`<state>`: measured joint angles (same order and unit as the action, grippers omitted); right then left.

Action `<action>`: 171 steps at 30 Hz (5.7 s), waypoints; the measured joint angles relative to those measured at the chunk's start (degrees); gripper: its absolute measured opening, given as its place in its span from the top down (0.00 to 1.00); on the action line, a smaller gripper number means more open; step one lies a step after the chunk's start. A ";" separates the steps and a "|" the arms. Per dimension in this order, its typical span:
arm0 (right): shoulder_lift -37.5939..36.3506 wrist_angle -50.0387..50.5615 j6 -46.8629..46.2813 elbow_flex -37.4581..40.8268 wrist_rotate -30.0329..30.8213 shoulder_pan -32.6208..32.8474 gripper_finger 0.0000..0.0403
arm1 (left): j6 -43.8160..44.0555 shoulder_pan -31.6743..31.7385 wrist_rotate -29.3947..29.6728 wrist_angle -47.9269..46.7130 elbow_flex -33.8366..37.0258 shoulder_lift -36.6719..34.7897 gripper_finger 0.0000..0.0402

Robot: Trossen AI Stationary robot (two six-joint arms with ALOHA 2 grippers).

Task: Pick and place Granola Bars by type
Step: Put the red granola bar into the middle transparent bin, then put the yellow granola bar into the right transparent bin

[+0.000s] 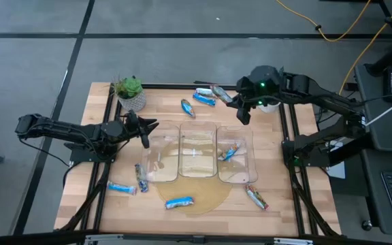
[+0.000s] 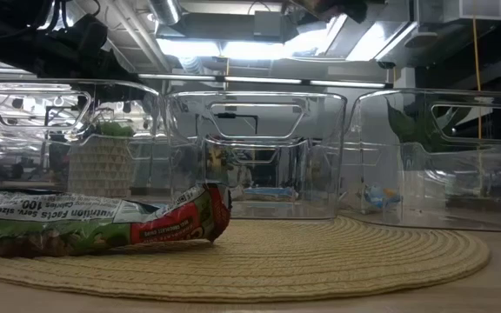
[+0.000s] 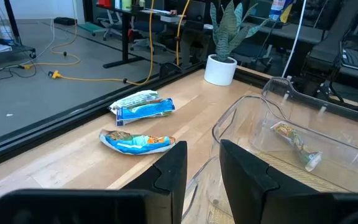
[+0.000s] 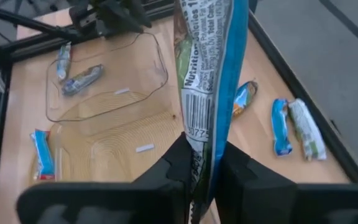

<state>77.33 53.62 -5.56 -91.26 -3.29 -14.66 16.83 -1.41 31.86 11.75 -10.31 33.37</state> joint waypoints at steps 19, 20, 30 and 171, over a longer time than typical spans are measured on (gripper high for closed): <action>12.78 2.01 6.22 -9.82 -5.60 3.02 0.90 | 0.44 0.00 -0.06 0.00 0.00 -0.01 0.78; 13.32 2.01 6.29 -9.82 -5.60 3.43 0.90 | 0.43 0.01 -0.07 0.00 0.00 0.00 0.78; 20.41 1.95 7.17 -9.82 -5.50 7.41 0.90 | 0.42 0.00 -0.07 -0.02 0.00 0.00 0.78; 27.66 5.58 40.52 -15.19 -10.58 -24.49 0.57 | 0.44 0.00 -0.44 0.02 0.00 0.00 0.78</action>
<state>104.99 59.21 34.96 -106.45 -13.87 -39.15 17.28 -1.41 31.42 11.77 -10.31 33.37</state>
